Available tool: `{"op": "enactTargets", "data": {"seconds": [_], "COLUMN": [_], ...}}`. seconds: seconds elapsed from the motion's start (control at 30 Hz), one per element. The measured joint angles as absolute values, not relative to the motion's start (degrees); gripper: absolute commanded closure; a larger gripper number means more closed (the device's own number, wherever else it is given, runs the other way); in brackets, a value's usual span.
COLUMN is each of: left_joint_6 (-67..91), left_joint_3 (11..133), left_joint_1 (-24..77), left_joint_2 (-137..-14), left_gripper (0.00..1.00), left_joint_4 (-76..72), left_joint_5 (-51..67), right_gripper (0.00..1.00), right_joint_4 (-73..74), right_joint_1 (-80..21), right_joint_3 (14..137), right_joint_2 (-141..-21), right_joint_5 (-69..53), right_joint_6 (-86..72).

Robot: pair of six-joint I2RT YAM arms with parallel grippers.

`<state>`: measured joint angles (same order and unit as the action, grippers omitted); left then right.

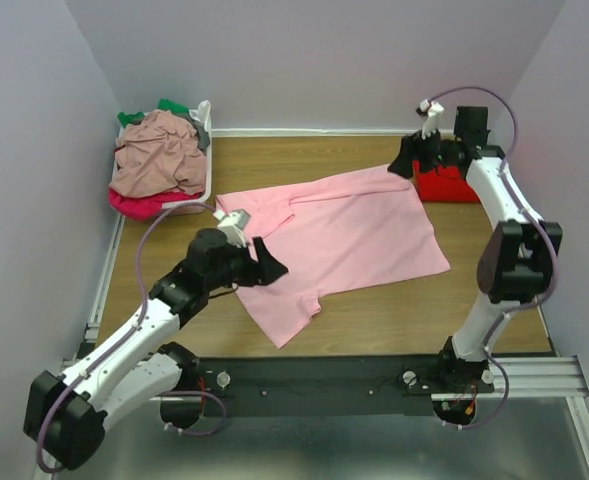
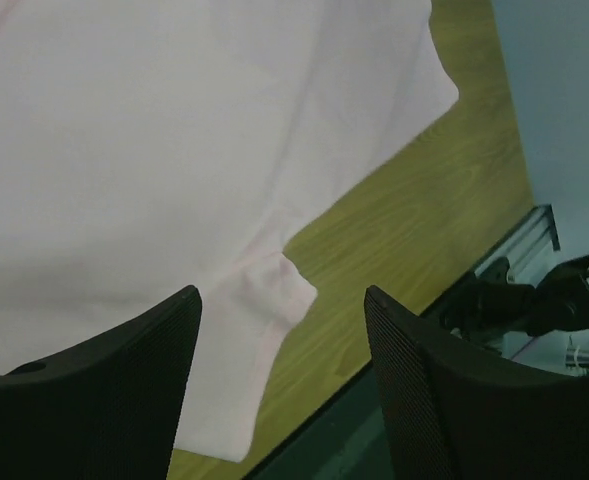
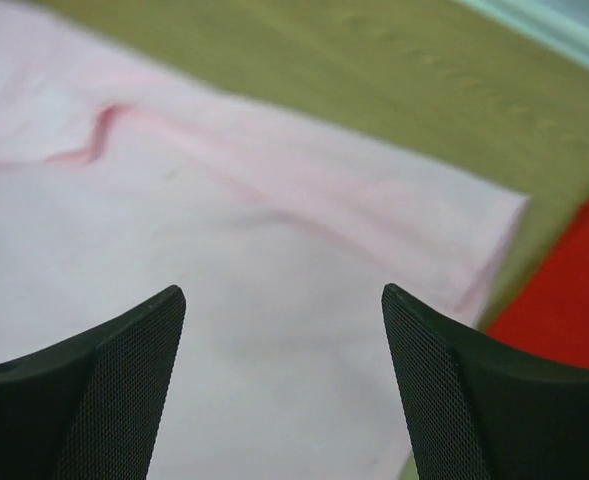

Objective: Fold and stack the t-shirts
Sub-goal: Fold the tshirt

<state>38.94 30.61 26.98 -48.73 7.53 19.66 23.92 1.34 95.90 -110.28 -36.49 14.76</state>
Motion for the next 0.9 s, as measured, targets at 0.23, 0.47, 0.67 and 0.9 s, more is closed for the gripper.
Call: {"op": "enactTargets", "data": {"seconds": [0.23,0.47,0.67,0.9], "left_joint_6": [47.55,54.59,56.18,55.44], "left_joint_3": [34.28,36.60,38.35,41.89], "left_joint_1": [53.56,69.43,70.26,70.26], "left_joint_2": [-51.66,-64.99,-70.59,-77.54], "left_gripper": [0.39,0.39,0.41,0.49], "left_joint_4": [22.46,31.59,35.70,36.03], "left_joint_5": [9.30,2.35,-4.51,-8.86], "right_gripper": [0.10,0.10,0.10,0.10], "right_joint_4": [36.25,40.40,40.69,40.66], "right_joint_1": [0.69,0.34,0.34,0.34], "right_joint_3": [66.50,53.84,53.65,53.63], "right_joint_2": [-83.22,-75.77,-75.31,-75.37], "right_joint_5": [-55.13,-56.99,-56.86,-56.42], "right_joint_6": [40.14,46.81,47.00,47.00]}}
